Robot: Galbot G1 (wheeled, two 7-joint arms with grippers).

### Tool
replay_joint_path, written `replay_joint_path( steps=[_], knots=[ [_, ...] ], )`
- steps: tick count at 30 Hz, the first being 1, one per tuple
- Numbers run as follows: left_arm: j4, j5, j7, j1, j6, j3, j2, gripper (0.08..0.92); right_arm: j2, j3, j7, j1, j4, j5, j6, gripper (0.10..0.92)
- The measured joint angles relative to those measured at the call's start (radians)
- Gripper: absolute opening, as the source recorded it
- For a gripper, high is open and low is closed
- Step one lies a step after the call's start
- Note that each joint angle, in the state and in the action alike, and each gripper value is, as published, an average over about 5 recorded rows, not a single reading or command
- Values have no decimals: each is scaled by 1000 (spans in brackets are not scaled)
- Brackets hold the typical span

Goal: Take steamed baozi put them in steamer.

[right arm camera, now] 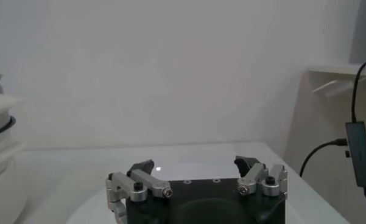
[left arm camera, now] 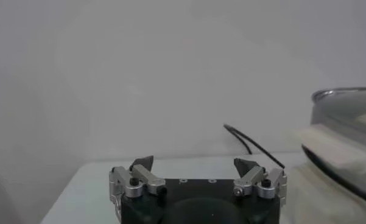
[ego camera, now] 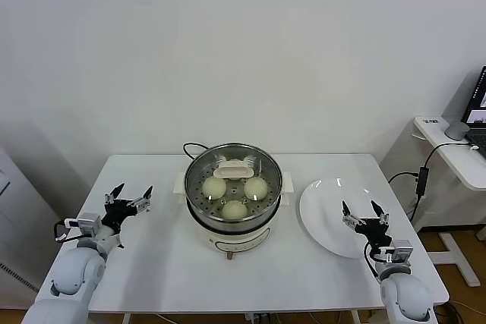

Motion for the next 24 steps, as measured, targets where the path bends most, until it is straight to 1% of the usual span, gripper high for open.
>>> replay_joint_path(
  steps=[6,24],
  knots=[
    [18,-2,-4,2,-7,-1,-1,823,2,-3,-4,0,-2,-1,-2,823],
    [18,-1,-8,23,-13,-19,-4,823,5,5,-19,-5,-1,-18,-13,823]
  ],
)
